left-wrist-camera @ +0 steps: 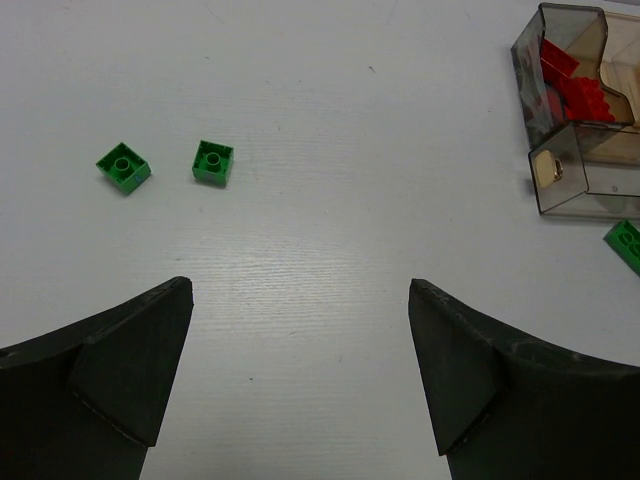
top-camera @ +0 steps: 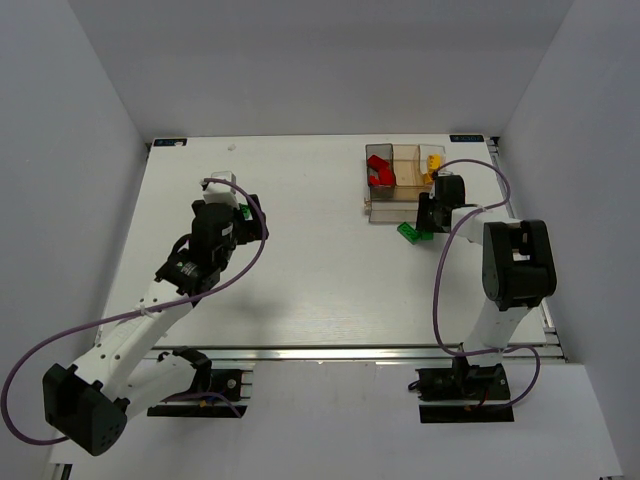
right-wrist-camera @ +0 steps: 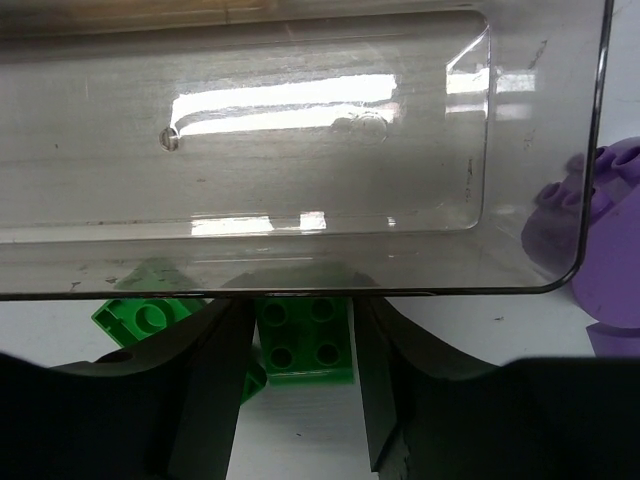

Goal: Sort the legos into containers by color

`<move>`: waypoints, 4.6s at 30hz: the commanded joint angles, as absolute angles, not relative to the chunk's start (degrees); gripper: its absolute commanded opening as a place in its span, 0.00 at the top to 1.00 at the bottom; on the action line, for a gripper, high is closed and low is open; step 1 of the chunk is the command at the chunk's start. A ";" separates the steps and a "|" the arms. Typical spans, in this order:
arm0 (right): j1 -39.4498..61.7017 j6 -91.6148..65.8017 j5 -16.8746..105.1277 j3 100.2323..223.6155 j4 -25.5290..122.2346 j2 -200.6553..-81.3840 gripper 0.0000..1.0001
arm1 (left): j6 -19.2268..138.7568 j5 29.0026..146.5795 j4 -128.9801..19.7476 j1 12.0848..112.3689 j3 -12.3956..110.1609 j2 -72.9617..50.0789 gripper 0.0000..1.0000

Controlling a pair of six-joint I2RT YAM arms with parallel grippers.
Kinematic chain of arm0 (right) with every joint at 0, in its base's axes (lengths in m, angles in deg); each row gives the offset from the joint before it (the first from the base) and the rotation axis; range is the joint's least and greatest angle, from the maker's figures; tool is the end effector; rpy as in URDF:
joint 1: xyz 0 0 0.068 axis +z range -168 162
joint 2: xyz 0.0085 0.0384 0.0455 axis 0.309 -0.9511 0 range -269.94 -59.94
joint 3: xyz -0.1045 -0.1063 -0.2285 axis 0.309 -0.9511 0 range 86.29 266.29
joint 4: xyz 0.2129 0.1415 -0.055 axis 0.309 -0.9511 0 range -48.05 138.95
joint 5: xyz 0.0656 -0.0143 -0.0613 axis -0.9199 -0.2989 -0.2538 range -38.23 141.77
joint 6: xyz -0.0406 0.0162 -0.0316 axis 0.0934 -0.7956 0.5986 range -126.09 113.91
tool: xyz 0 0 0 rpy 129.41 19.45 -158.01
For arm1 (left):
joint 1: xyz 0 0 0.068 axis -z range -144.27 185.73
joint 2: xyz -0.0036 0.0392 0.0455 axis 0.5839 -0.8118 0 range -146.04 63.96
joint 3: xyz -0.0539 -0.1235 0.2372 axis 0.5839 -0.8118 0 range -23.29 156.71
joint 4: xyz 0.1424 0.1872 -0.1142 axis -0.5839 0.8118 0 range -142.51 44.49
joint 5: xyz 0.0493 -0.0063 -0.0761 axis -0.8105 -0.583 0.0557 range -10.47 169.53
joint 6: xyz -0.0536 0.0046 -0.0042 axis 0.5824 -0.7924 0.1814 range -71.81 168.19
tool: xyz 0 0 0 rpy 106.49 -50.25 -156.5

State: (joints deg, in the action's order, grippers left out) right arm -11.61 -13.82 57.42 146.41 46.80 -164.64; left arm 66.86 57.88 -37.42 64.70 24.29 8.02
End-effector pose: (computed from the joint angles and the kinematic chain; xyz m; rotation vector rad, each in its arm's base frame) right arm 0.3766 0.0386 0.1599 0.0745 2.3800 -0.0007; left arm 0.2002 -0.0957 0.3133 -0.0683 1.9527 -0.1749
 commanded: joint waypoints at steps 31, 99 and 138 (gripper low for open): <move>-11.76 -3.01 43.42 176.71 39.64 -169.61 1.00 | 66.38 53.52 -35.73 64.64 23.82 3.32 0.02; -21.34 15.00 -4.22 137.97 32.78 -124.89 0.11 | 61.72 72.32 -21.66 45.92 65.04 -55.39 0.26; -31.89 1.82 5.98 133.57 42.62 -122.43 0.34 | 92.20 117.07 -77.29 65.78 93.85 -72.77 1.00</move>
